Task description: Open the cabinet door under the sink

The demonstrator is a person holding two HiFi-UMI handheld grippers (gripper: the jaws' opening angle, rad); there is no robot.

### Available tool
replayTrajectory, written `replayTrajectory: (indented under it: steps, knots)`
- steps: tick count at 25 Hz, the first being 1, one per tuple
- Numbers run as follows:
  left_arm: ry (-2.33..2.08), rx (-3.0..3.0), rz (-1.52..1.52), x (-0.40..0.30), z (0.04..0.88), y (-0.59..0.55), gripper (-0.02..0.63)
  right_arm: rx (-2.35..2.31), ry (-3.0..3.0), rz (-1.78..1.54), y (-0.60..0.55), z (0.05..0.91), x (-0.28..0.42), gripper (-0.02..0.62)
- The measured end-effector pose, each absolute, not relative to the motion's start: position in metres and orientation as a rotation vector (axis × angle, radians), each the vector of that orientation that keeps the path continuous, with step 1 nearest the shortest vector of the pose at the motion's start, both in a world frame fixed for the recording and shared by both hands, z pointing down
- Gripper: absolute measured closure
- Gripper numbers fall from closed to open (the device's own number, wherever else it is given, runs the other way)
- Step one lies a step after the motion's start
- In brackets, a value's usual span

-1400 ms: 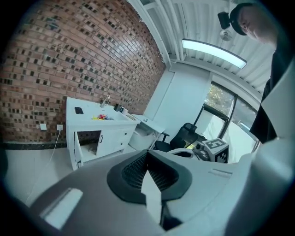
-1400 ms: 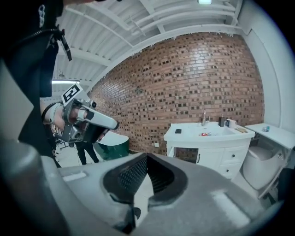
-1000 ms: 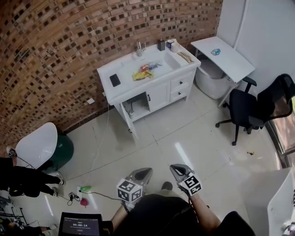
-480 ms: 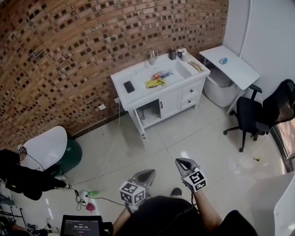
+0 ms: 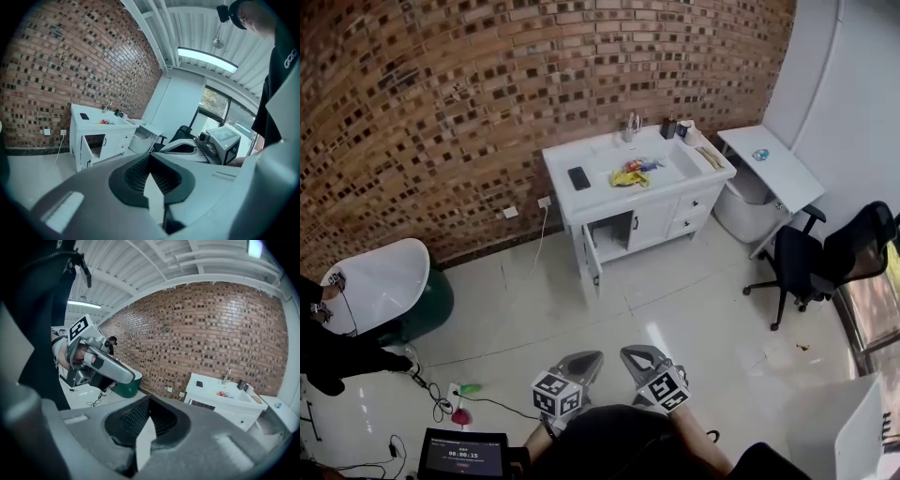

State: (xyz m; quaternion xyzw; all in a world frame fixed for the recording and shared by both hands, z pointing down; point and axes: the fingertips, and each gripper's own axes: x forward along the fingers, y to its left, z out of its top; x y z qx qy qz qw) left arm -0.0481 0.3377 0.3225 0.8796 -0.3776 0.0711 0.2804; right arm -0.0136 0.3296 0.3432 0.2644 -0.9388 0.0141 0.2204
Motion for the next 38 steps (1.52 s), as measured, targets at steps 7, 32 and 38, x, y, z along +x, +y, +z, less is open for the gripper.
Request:
replayTrajectory:
  steps: [7, 32, 38]
  knots:
    - [-0.954, 2.394, 0.197, -0.041, 0.325, 0.353, 0.591, 0.882, -2.560, 0.070, 0.329, 0.340, 0.009, 0.605]
    - [-0.855, 2.413, 0.276, 0.001, 0.330, 0.359, 0.591, 0.922, -2.506, 0.152, 0.355, 0.358, 0.049, 0.604]
    - [-0.863, 2.412, 0.279, -0.004, 0.331, 0.354, 0.591, 0.927, -2.513, 0.158, 0.348, 0.358, 0.044, 0.605]
